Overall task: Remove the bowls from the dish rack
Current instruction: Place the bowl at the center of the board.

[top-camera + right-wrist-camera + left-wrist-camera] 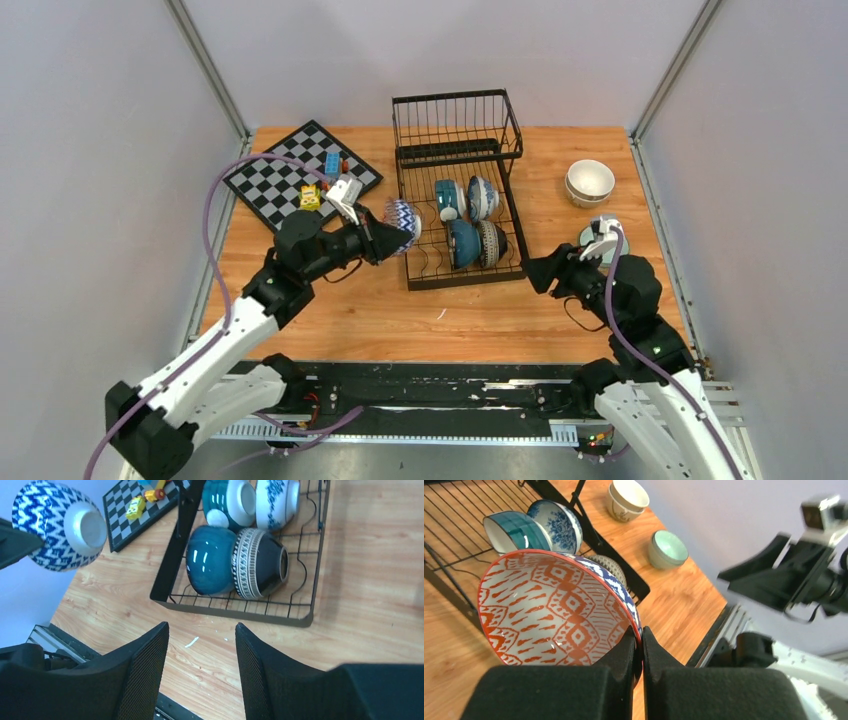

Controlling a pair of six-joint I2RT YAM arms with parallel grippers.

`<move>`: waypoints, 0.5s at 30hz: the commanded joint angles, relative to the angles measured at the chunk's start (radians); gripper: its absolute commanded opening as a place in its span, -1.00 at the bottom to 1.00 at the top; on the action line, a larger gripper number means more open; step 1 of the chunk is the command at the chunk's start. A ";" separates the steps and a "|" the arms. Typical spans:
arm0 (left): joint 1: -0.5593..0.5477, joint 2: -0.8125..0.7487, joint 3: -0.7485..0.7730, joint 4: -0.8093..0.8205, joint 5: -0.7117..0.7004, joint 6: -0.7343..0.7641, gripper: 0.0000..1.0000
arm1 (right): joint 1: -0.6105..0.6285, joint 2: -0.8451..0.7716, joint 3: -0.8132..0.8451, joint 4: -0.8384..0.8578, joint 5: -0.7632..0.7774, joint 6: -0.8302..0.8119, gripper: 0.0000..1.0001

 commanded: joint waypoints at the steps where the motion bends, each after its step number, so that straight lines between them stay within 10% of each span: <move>1: -0.074 -0.102 0.071 -0.407 -0.173 0.248 -1.00 | 0.018 0.051 0.079 -0.053 -0.067 -0.072 0.13; 8: -0.278 -0.182 0.129 -0.599 -0.445 0.394 -1.00 | 0.019 0.110 0.106 -0.017 -0.213 -0.016 0.20; 15: -0.715 -0.156 0.166 -0.724 -0.787 0.556 -1.00 | 0.082 0.279 0.264 -0.122 -0.359 -0.122 0.20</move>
